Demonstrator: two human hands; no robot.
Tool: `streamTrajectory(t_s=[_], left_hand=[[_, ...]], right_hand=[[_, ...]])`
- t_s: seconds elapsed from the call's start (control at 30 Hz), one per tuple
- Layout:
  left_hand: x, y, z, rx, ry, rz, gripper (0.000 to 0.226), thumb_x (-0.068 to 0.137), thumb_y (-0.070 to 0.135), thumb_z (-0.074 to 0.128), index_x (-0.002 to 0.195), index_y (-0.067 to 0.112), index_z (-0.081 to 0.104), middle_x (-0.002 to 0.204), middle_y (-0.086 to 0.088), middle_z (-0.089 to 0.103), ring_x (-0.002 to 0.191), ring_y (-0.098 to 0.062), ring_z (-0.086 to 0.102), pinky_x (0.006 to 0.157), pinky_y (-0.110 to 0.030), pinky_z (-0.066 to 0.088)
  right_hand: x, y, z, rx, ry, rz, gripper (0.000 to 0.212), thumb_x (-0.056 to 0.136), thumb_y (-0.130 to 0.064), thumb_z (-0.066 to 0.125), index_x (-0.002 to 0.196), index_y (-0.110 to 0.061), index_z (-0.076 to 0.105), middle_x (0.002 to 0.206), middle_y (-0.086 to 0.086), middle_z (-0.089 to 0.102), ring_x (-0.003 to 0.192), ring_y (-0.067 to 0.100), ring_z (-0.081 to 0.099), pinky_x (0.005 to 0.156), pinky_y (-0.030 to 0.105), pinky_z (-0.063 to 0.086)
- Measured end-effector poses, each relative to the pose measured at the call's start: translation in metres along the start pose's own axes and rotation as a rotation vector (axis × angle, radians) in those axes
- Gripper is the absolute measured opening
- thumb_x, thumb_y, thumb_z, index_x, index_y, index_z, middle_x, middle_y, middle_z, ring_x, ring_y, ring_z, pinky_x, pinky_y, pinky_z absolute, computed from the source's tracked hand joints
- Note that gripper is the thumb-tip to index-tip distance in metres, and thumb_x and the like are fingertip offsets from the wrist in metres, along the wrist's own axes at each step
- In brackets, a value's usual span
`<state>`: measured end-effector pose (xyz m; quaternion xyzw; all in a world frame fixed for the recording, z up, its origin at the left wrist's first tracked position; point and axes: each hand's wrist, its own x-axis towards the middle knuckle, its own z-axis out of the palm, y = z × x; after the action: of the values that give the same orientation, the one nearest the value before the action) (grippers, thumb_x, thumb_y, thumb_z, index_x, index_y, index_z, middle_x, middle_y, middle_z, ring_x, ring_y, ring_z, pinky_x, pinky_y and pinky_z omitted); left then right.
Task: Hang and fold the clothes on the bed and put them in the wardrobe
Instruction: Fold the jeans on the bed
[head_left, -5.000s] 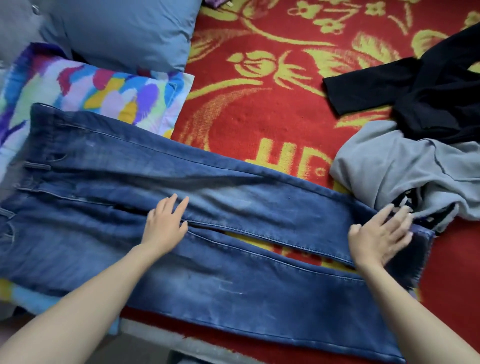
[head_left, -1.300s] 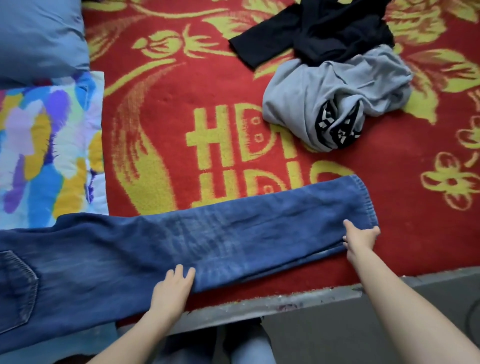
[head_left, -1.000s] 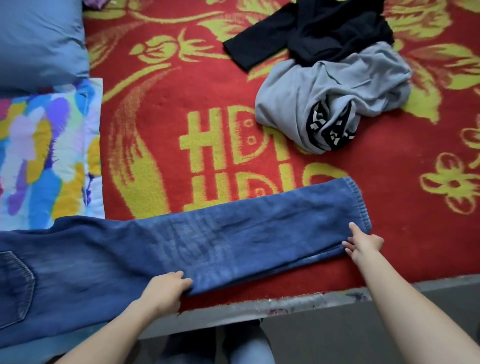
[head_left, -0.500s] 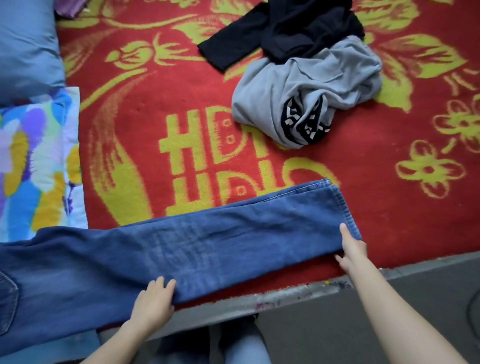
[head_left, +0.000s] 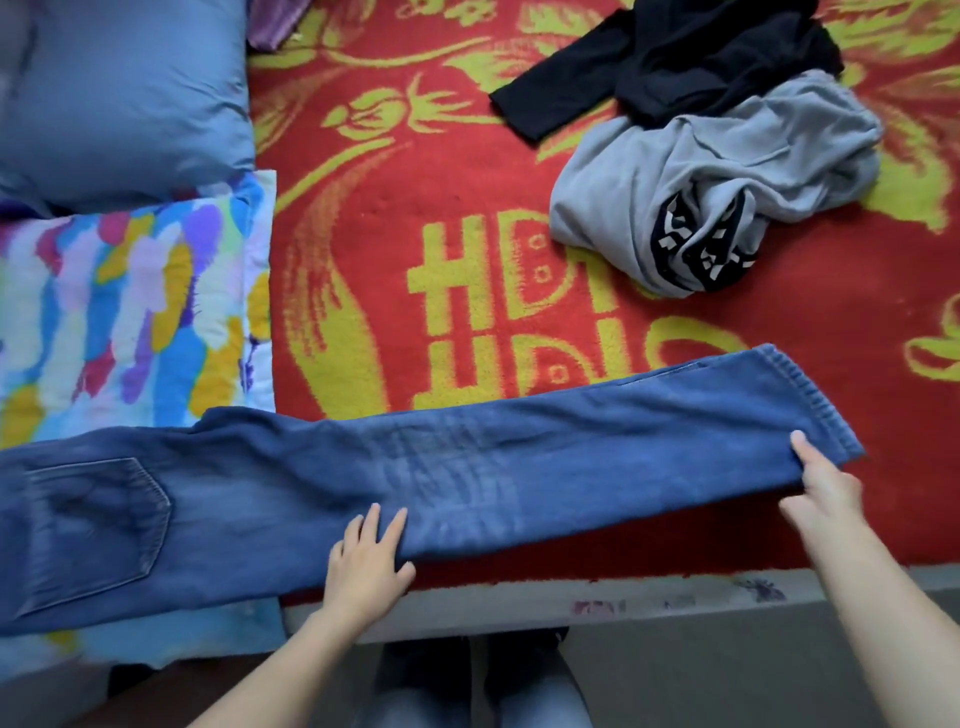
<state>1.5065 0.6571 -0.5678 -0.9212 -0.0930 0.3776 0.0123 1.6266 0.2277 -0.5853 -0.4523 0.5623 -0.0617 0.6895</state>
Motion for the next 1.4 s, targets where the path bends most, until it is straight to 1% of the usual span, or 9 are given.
streamTrajectory(t_s=[0.23, 0.5, 0.67, 0.83, 0.93, 1.07, 1.2, 1.33, 1.4], left_hand=[[-0.002, -0.045, 0.015, -0.076, -0.157, -0.097, 0.074, 0.090, 0.055, 0.043, 0.149, 0.038, 0.000, 0.158, -0.005, -0.005, 0.144, -0.025, 0.003, 0.110, -0.039, 0.024], [-0.003, -0.051, 0.033, -0.105, -0.193, -0.066, 0.068, 0.092, 0.052, 0.041, 0.148, 0.039, 0.005, 0.159, -0.004, -0.003, 0.144, -0.028, 0.001, 0.112, -0.038, 0.022], [0.004, -0.058, 0.024, -0.198, -0.252, -0.038, 0.066, 0.091, 0.052, 0.042, 0.148, 0.041, 0.009, 0.159, 0.001, 0.001, 0.144, -0.027, 0.003, 0.112, -0.041, 0.022], [0.008, -0.069, 0.023, -0.327, -0.294, -0.016, 0.064, 0.091, 0.055, 0.044, 0.147, 0.039, 0.017, 0.158, 0.004, 0.004, 0.145, -0.024, 0.003, 0.113, -0.043, 0.018], [0.010, -0.077, 0.022, -0.508, -0.286, 0.007, 0.057, 0.094, 0.050, 0.046, 0.145, 0.033, 0.027, 0.157, 0.001, 0.013, 0.145, -0.024, 0.008, 0.115, -0.043, 0.015], [0.011, -0.083, 0.021, -0.605, -0.245, 0.121, 0.046, 0.098, 0.036, 0.044, 0.142, 0.025, 0.035, 0.153, -0.003, 0.028, 0.143, -0.020, 0.019, 0.116, -0.035, 0.013], [0.012, -0.088, 0.027, -0.554, -0.269, 0.043, 0.059, 0.097, 0.037, 0.043, 0.149, 0.025, 0.018, 0.157, -0.001, 0.013, 0.145, -0.019, 0.008, 0.116, -0.037, 0.017], [0.003, -0.071, 0.027, -0.432, -0.203, 0.022, 0.068, 0.096, 0.046, 0.038, 0.150, 0.030, 0.001, 0.158, 0.001, 0.008, 0.145, -0.024, 0.007, 0.113, -0.038, 0.021], [-0.003, -0.059, 0.029, -0.345, -0.113, -0.005, 0.070, 0.096, 0.049, 0.036, 0.150, 0.030, -0.004, 0.158, -0.003, 0.003, 0.144, -0.027, 0.008, 0.112, -0.039, 0.022]], right_hand=[[-0.009, 0.021, 0.008, 0.047, -0.064, 0.207, 0.034, 0.098, -0.024, 0.045, 0.131, -0.017, 0.050, 0.136, 0.000, 0.053, 0.119, 0.016, 0.054, 0.103, 0.032, 0.040], [-0.064, 0.006, 0.031, -0.115, -0.010, -0.189, 0.022, 0.085, 0.001, 0.061, 0.076, -0.019, 0.055, 0.097, -0.004, 0.066, 0.067, 0.000, 0.061, 0.058, 0.017, 0.051], [-0.152, 0.018, 0.066, -0.325, -0.315, -0.676, 0.022, 0.086, 0.004, 0.059, 0.086, -0.018, 0.057, 0.068, -0.018, 0.065, 0.066, -0.014, 0.056, 0.070, 0.007, 0.043], [-0.258, 0.074, 0.092, -0.465, -0.736, -0.896, 0.023, 0.082, -0.023, 0.064, 0.102, -0.032, 0.057, 0.104, -0.010, 0.062, 0.097, 0.000, 0.058, 0.087, 0.019, 0.045], [-0.279, 0.134, 0.103, -0.795, -0.920, -1.080, 0.036, 0.076, -0.022, 0.067, 0.104, -0.001, 0.061, 0.123, 0.011, 0.059, 0.119, 0.027, 0.053, 0.099, 0.036, 0.039], [-0.260, 0.200, 0.088, -1.797, -1.167, -0.828, 0.073, 0.087, -0.055, 0.051, 0.145, -0.016, 0.026, 0.159, 0.004, -0.002, 0.146, 0.020, -0.007, 0.115, 0.043, -0.002], [-0.232, 0.206, 0.069, -1.981, -1.012, -0.955, 0.070, 0.092, -0.060, 0.035, 0.150, -0.026, 0.016, 0.158, 0.009, -0.007, 0.145, 0.025, -0.011, 0.115, 0.047, -0.004], [-0.215, 0.182, 0.062, -1.847, -0.532, -1.187, 0.063, 0.069, -0.040, 0.079, 0.124, -0.015, 0.062, 0.137, 0.026, 0.046, 0.127, 0.042, 0.044, 0.095, 0.059, 0.040], [-0.207, 0.176, 0.059, -1.844, -0.442, -1.023, 0.065, 0.083, -0.042, 0.065, 0.140, -0.017, 0.044, 0.149, 0.025, 0.028, 0.138, 0.041, 0.027, 0.105, 0.057, 0.029]])
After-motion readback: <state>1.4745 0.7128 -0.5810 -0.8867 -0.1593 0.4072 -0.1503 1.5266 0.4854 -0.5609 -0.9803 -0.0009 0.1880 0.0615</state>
